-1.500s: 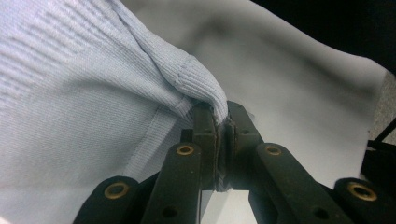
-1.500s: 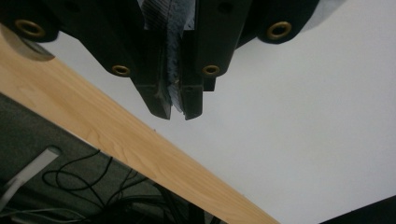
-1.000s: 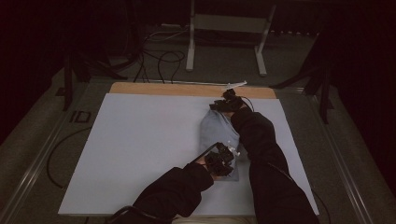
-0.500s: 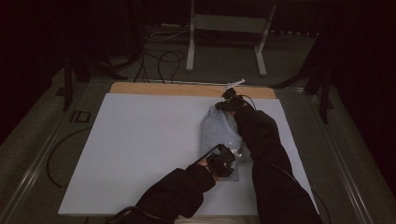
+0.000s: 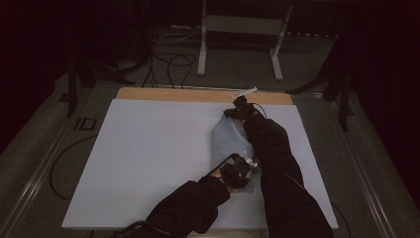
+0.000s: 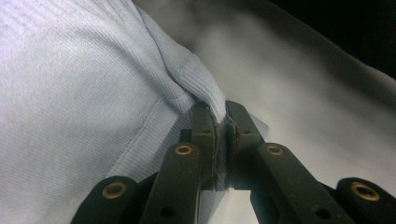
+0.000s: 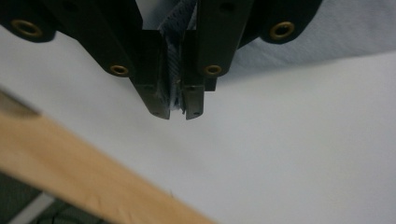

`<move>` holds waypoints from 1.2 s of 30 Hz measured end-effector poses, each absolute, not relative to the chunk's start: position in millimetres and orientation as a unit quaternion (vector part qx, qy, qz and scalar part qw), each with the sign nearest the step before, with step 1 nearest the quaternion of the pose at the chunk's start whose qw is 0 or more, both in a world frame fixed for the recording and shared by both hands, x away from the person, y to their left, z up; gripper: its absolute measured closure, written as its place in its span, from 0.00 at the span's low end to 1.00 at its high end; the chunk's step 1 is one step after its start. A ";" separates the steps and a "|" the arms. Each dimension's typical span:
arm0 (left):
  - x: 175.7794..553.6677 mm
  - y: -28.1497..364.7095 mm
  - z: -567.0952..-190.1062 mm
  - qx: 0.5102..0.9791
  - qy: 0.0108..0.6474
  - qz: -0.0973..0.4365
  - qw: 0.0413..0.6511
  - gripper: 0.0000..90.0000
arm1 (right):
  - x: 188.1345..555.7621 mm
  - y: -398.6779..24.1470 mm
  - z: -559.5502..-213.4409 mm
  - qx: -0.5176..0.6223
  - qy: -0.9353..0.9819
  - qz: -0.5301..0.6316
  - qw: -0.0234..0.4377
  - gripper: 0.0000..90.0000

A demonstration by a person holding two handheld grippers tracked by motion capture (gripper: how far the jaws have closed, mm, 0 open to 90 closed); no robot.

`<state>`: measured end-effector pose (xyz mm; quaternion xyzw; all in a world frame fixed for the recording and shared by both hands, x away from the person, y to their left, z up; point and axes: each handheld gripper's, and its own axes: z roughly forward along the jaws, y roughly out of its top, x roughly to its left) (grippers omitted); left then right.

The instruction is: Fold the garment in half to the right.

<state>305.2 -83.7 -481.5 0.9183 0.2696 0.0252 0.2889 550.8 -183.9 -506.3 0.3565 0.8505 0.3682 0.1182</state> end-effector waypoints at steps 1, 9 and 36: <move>305.3 -84.0 -483.1 0.919 0.270 0.024 0.286 0.93 | 550.9 -184.6 -508.3 0.361 0.851 0.360 0.123 0.87; 305.6 -87.7 -491.7 0.923 0.264 0.023 0.278 0.87 | 546.9 -188.2 -499.0 0.368 0.848 0.356 0.134 0.52; 300.2 -52.0 -445.8 0.905 0.231 0.013 0.356 0.19 | 494.7 -190.4 -418.5 0.309 0.841 0.430 0.109 0.12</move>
